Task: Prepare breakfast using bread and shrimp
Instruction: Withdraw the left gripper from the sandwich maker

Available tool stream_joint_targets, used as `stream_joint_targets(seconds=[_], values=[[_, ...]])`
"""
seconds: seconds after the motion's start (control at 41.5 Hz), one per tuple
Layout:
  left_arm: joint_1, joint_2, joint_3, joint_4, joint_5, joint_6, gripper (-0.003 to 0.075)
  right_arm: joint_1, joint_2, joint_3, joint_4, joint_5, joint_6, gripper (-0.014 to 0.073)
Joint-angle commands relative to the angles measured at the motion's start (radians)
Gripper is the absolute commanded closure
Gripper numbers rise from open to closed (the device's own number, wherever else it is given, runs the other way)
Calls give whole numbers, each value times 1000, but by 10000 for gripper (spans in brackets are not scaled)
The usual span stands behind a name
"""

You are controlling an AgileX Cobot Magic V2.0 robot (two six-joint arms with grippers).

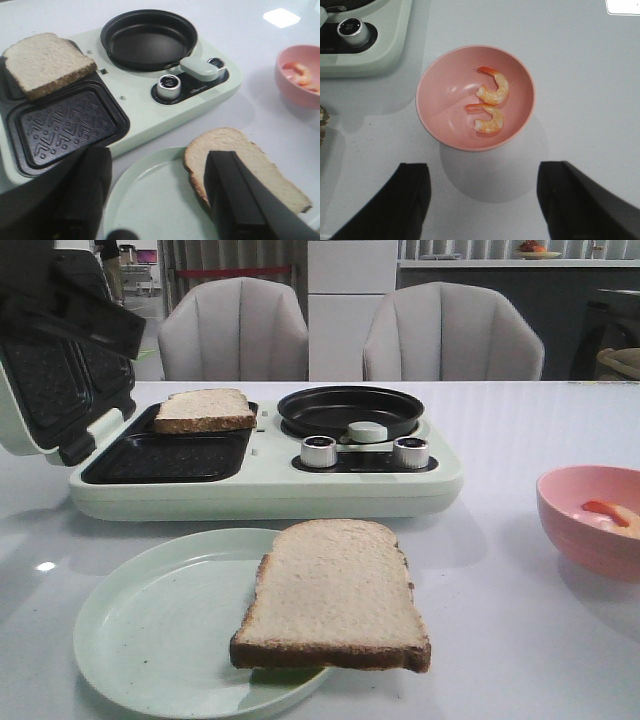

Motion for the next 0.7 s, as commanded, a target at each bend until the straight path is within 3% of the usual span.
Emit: stream_joint_targets(seconds=[0.0, 0.169, 0.241, 0.337, 0.675], values=[[-41, -81, -1, -47, 30, -10, 267, -5, 0, -28, -7, -65, -5, 36], [-134, -140, -4, -95, 257, 162, 267, -5, 0, -28, -7, -65, -5, 36], [-169, -153, -12, -193, 417, 297, 267, -5, 0, -28, -7, -65, -5, 36], [-197, -160, -12, -286, 509, 414, 267, -5, 0, -28, -7, -65, -5, 36], [-207, -163, -102, -869, 528, 966, 267, -5, 0, -28, -7, -65, -5, 36]])
